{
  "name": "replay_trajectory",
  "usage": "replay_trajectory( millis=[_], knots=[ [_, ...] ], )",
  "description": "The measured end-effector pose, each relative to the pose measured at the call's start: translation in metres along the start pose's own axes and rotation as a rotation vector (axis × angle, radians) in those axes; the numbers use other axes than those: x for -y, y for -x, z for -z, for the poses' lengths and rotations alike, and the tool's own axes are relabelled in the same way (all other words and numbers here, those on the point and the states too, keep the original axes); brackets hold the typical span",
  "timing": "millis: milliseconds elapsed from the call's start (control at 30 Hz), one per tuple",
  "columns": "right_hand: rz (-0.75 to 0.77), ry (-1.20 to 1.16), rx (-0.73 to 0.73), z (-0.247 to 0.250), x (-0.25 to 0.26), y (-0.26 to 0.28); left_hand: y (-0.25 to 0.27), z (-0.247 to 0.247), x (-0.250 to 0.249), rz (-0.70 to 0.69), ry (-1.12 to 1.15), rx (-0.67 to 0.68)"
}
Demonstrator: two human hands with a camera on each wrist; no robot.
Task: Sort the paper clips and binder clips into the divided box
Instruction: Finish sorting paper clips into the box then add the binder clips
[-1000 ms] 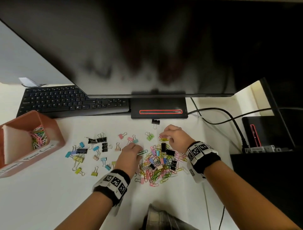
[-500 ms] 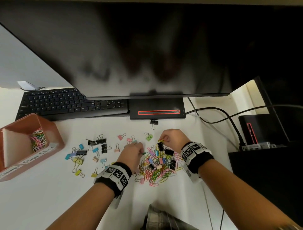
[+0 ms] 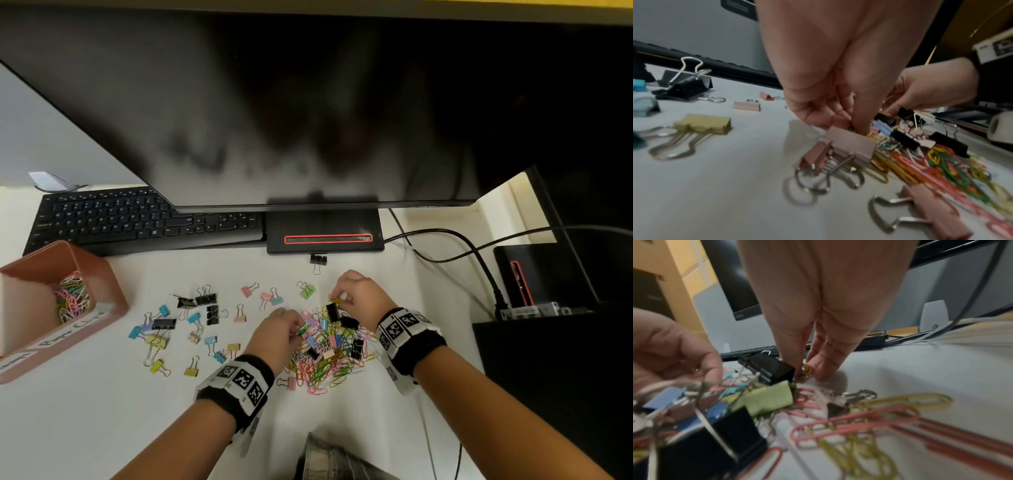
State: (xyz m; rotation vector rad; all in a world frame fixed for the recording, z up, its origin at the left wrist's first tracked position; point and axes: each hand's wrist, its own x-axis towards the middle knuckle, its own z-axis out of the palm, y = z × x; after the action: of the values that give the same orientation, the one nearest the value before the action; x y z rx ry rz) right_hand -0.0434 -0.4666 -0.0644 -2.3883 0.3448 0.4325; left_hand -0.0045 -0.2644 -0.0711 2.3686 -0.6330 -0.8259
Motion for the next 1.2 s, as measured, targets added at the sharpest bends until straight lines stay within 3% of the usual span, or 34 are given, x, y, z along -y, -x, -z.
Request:
replay_trajectory(
  millis=[133,467,633,800,933,1033,1200],
  knots=[
    [0.001,0.084,0.022,0.0,0.006,-0.011,-0.006,-0.003,-0.003,-0.02,-0.066,-0.068],
    [-0.075,0.183,0.104,0.008,0.001,-0.012,-0.008,0.017,0.002,-0.025,-0.102,-0.023],
    [-0.02,0.134,0.043,0.019,0.018,-0.002,-0.008,0.019,0.009,-0.038,-0.118,-0.013],
    [0.145,0.053,0.208,0.004,0.057,0.019,-0.005,0.029,0.014,0.009,-0.047,-0.071],
    [0.093,0.173,0.293,-0.006,0.044,0.023,0.002,0.04,0.018,0.005,0.045,-0.071],
    [0.001,0.215,0.256,0.003,0.026,0.019,0.006,0.039,0.018,-0.042,0.028,-0.005],
    [0.027,0.101,0.13,0.002,0.036,0.02,0.0,0.024,0.009,-0.042,-0.086,0.055]
  ],
)
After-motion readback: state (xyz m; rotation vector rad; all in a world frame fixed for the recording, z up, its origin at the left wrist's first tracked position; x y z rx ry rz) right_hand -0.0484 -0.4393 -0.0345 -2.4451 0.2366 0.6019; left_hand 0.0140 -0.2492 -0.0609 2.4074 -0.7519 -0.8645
